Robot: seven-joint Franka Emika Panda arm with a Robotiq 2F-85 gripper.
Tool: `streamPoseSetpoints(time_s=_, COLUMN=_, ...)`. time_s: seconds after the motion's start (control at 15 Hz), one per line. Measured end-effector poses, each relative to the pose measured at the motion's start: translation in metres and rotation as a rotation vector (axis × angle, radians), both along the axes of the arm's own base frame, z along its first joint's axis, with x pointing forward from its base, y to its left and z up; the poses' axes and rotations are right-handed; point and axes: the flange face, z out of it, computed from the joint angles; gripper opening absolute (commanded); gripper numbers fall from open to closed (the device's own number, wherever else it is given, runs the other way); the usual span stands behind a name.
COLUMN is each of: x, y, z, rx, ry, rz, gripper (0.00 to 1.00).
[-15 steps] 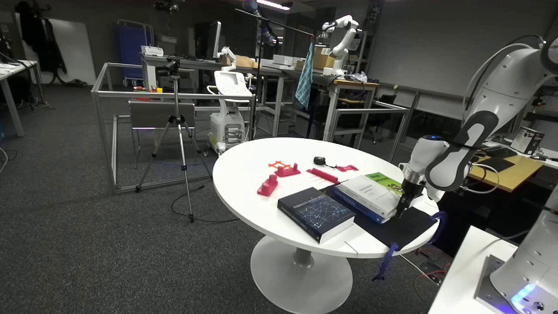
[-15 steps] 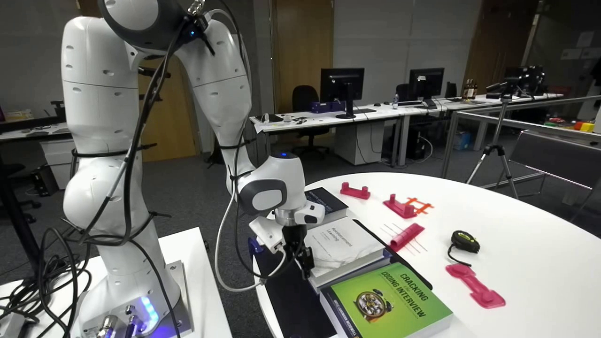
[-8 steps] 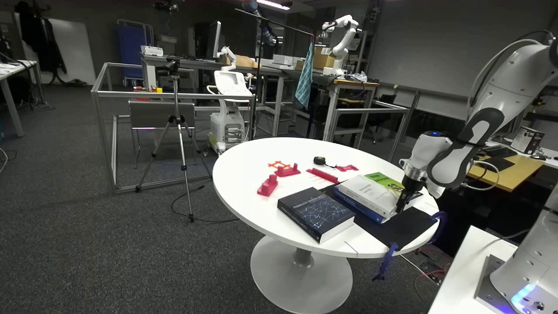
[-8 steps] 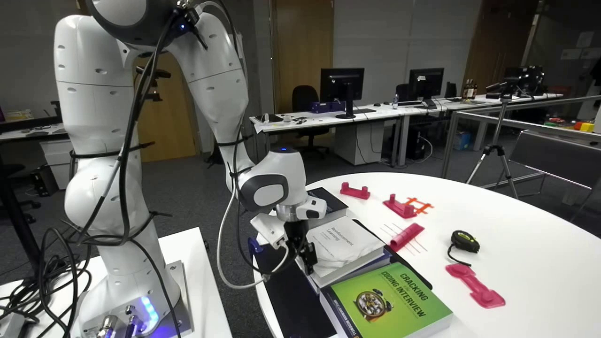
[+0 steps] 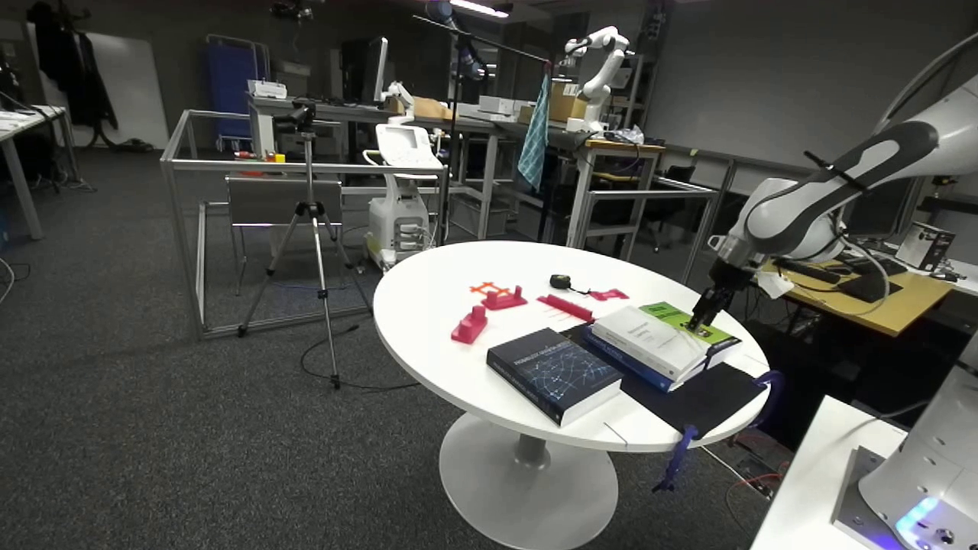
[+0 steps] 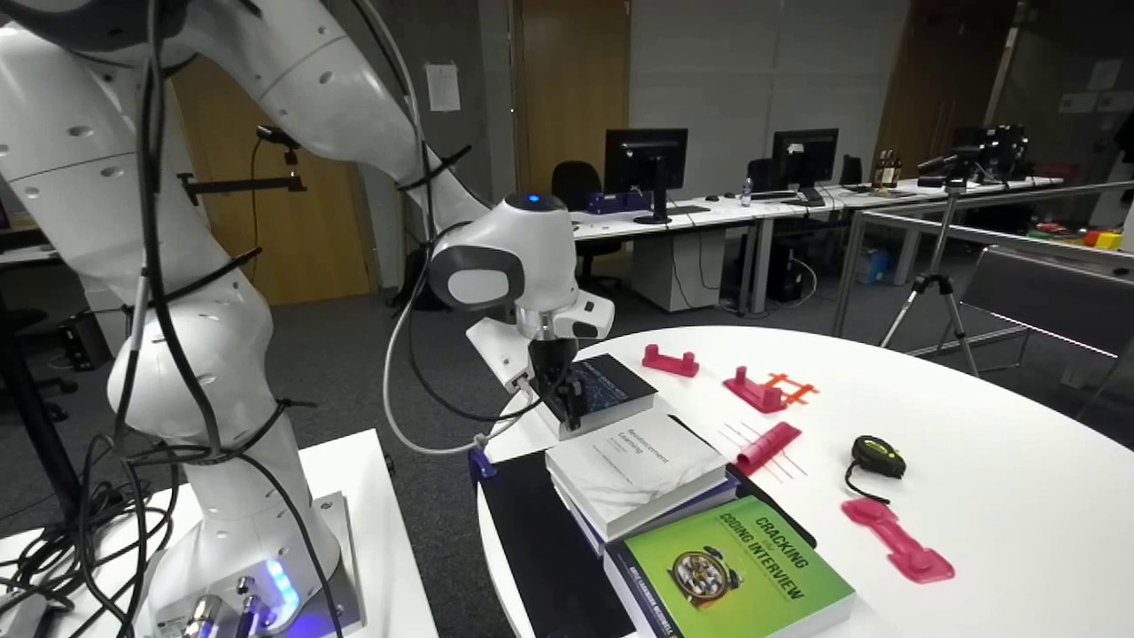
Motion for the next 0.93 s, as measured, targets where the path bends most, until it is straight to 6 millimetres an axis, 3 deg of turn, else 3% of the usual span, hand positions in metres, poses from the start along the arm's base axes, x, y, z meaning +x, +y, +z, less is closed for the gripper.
streamPoseSetpoints(time_s=0.2, x=-0.012, y=-0.021, z=0.045, rx=0.019, ry=-0.034, rz=-0.001, gripper=1.0)
streamPoseSetpoints(time_s=0.53, x=-0.044, y=-0.063, z=0.106, rx=-0.124, ry=-0.067, rz=0.063, gripper=1.0)
streamPoseSetpoints(time_s=0.73, x=-0.063, y=-0.076, z=0.131, rx=-0.175, ry=-0.074, rz=0.075, gripper=1.0)
streamPoseSetpoints(time_s=0.93, x=-0.071, y=-0.077, z=0.141, rx=-0.183, ry=-0.088, rz=0.074, gripper=1.0)
